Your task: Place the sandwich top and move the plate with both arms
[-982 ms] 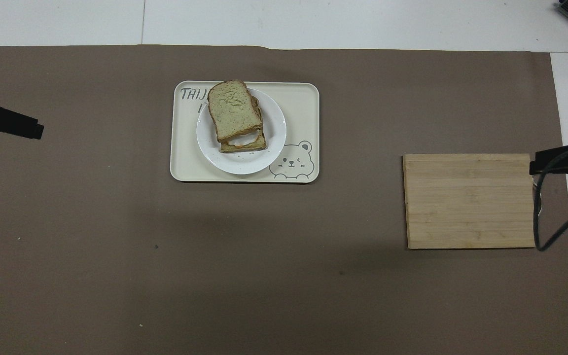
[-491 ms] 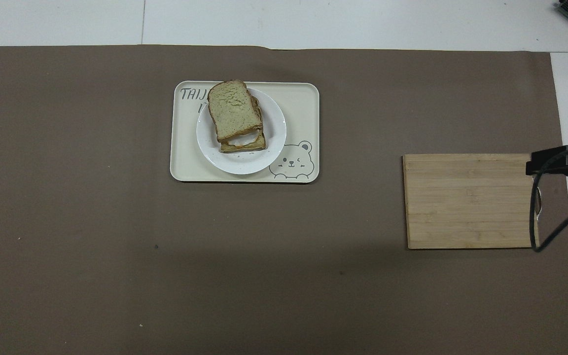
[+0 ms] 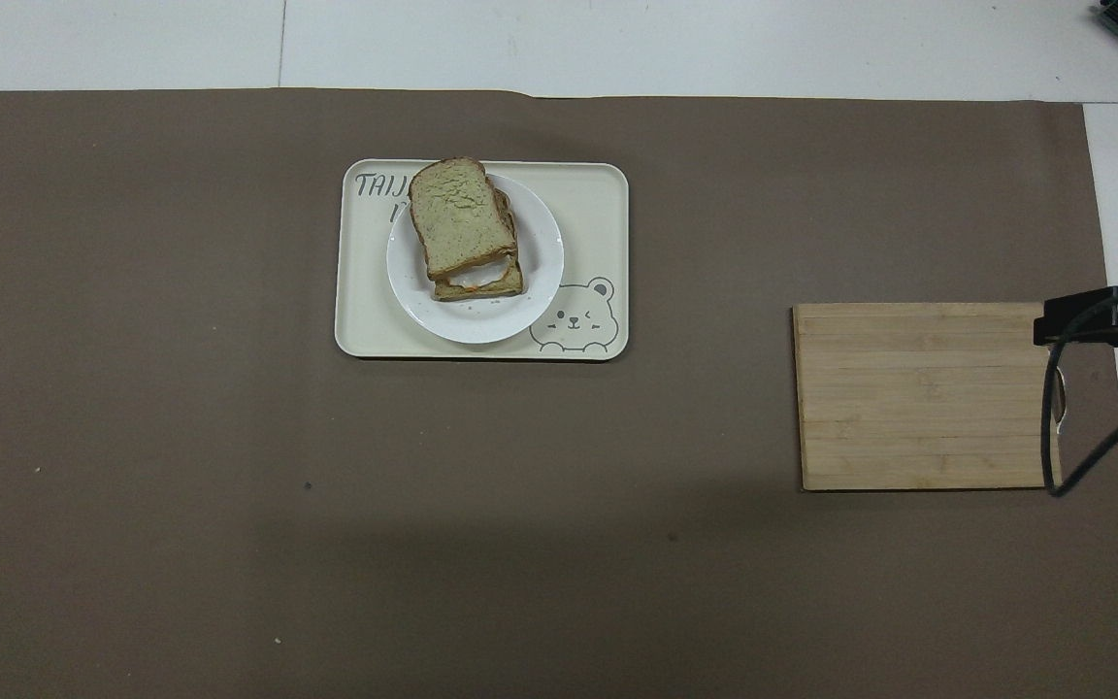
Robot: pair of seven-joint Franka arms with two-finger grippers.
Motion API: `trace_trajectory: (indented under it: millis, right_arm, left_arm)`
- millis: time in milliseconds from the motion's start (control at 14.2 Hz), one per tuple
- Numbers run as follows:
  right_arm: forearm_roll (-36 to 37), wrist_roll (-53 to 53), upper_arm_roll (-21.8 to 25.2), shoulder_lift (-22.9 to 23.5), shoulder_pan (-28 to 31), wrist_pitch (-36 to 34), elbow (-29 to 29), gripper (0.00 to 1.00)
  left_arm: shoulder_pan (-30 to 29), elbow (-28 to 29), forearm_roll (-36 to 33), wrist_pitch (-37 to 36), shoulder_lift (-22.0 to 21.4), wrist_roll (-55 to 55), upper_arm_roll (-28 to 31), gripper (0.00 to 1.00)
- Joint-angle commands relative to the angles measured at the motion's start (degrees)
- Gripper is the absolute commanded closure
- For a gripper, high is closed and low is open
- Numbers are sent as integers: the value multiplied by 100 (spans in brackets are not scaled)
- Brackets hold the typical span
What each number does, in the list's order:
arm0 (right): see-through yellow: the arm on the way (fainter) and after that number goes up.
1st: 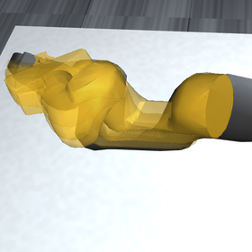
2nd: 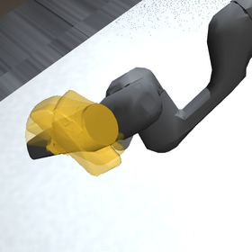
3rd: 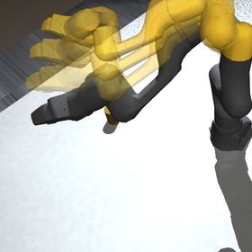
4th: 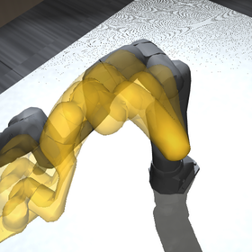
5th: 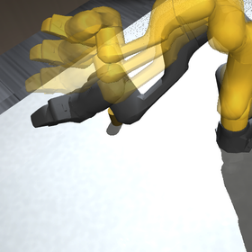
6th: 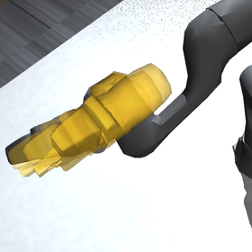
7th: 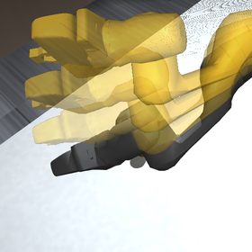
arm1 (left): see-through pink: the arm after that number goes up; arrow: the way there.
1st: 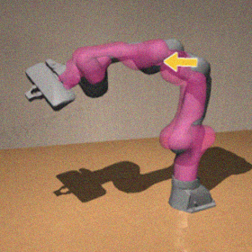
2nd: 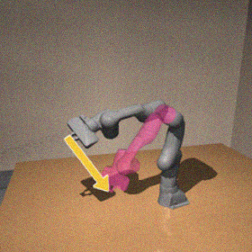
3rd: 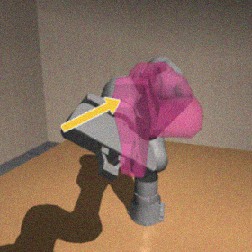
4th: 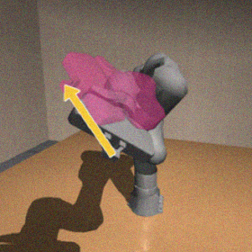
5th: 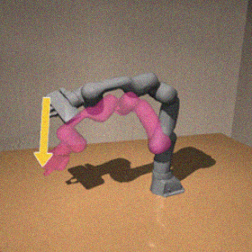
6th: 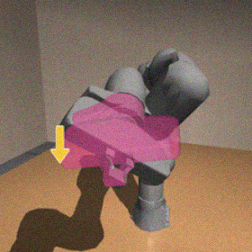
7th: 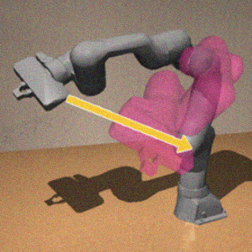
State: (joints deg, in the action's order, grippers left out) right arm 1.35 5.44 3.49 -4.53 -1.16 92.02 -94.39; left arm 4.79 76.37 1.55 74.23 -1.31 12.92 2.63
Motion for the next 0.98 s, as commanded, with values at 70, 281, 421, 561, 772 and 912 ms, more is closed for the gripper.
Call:
trace_trajectory:
  millis: [70, 281, 421, 561, 772, 912]
  right_arm:
    - [-3, -122, -6, -39, 29, -62, 8, 0]
    - [-3, -131, -6, -39, 29, -62, 8, 0]
    - [-3, -122, -6, -39, 29, -62, 8, 0]
    - [-3, -122, -6, -39, 29, -62, 8, 0]
    - [-3, -122, -6, -39, 29, -62, 8, 0]
    - [-3, -131, -6, -39, 29, -70, 8, 0]
  left_arm:
    - [-57, 27, -111, -75, -70, 53, -8, 0]
    - [-57, 36, -94, -75, -80, -279, 27, 0]
    - [-48, 45, -94, -58, -97, -395, 27, 0]
    - [-48, 62, -94, -66, -115, -386, 27, 0]
    - [-48, 71, -94, -66, -115, -395, 27, 0]
    - [-48, 62, -94, -66, -115, -404, 27, 0]
